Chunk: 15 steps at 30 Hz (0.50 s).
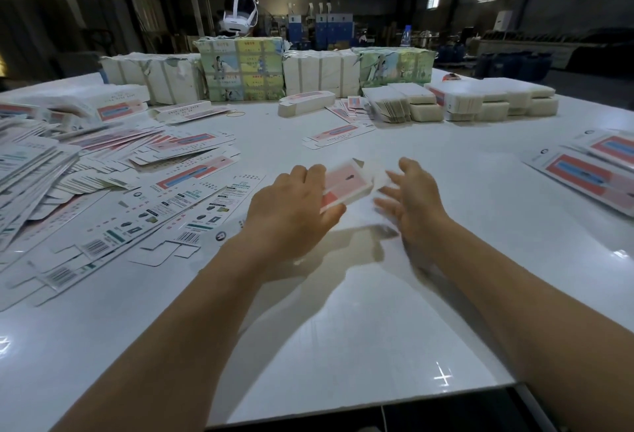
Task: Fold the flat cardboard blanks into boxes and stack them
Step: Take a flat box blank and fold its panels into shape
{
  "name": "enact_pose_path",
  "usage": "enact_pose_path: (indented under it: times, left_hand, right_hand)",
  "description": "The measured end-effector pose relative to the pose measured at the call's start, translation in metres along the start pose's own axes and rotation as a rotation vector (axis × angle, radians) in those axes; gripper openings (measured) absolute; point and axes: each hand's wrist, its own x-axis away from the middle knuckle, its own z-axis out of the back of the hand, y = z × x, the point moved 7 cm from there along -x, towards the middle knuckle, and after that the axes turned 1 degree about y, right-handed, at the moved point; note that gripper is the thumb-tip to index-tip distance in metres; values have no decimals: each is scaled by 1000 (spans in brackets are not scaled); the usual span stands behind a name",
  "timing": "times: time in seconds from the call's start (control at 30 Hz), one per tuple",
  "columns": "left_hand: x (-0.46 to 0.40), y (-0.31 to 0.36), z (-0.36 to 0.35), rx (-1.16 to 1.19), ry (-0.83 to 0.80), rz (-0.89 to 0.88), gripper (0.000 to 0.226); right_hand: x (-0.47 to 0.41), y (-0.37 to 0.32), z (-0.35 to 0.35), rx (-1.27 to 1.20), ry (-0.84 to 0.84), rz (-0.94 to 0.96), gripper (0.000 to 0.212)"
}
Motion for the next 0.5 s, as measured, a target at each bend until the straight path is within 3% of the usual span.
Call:
enact_pose_path:
  times: [0.07, 0.17, 0.37, 0.5]
  left_hand:
    - [0, 6, 0, -21, 7, -6, 56]
    - [0, 12, 1, -105, 32, -39, 76]
    - [0, 6, 2, -197, 76, -65, 70]
    - [0, 4, -1, -231, 57, -64, 68]
  right_hand:
    - [7, 12, -13, -333, -150, -294, 44]
    - [10, 9, -23, -548, -369, -360, 51]
    - [22, 8, -34, -522, -591, -378, 33]
    - [21, 13, -37, -371, -594, -319, 31]
